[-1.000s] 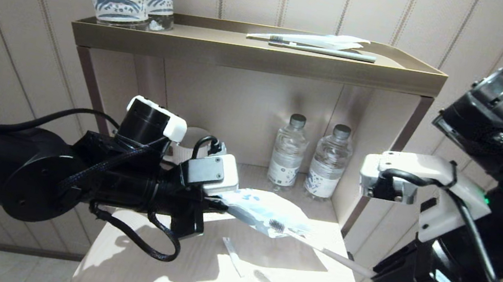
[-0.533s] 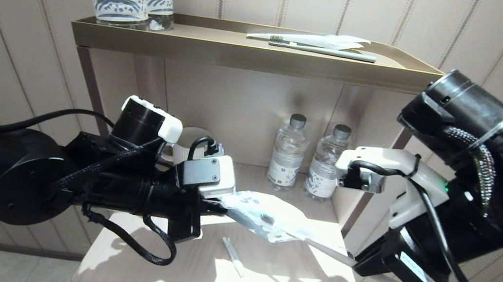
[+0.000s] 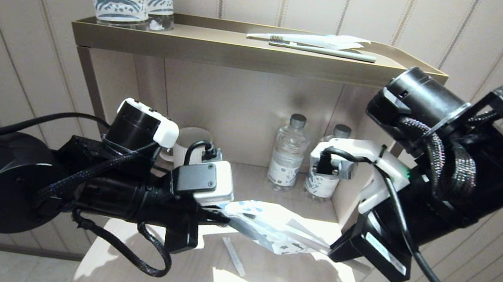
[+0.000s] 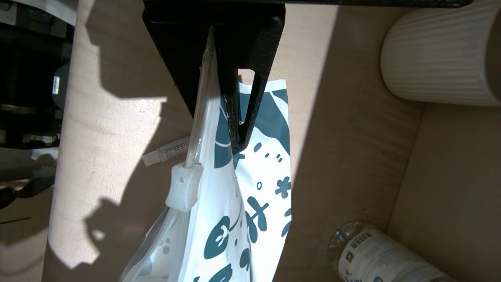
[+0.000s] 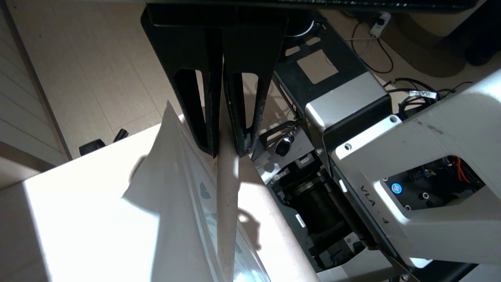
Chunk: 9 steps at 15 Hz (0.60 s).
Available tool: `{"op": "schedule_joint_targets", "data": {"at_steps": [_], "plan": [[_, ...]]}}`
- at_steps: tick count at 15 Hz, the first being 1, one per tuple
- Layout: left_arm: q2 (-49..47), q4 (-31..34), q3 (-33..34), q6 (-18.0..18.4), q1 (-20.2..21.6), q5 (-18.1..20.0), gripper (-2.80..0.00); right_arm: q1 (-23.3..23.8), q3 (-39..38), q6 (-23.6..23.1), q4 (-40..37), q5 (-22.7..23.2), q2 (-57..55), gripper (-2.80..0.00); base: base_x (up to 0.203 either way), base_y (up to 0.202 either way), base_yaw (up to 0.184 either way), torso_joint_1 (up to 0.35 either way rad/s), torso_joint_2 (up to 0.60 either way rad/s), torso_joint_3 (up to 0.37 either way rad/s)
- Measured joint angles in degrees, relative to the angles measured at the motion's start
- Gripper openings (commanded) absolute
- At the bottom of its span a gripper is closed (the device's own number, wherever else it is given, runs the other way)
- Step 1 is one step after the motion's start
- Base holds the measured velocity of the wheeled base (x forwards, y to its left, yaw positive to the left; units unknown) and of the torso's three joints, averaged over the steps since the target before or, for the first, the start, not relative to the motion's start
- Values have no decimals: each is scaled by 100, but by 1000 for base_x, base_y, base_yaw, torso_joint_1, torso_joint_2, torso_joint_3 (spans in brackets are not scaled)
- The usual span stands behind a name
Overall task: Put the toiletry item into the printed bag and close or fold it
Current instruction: Place the toothbrush in the storage bag
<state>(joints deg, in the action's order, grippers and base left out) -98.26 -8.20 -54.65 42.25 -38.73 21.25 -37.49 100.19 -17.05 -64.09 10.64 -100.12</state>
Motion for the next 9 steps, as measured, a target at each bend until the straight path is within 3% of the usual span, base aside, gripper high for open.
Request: {"op": "schedule_joint_targets", "data": {"at_steps": [9], "plan": [[52, 18, 138, -11, -27, 199, -280, -2, 338, -17, -1, 35, -422, -280, 0, 0, 0, 0, 0, 0]]}}
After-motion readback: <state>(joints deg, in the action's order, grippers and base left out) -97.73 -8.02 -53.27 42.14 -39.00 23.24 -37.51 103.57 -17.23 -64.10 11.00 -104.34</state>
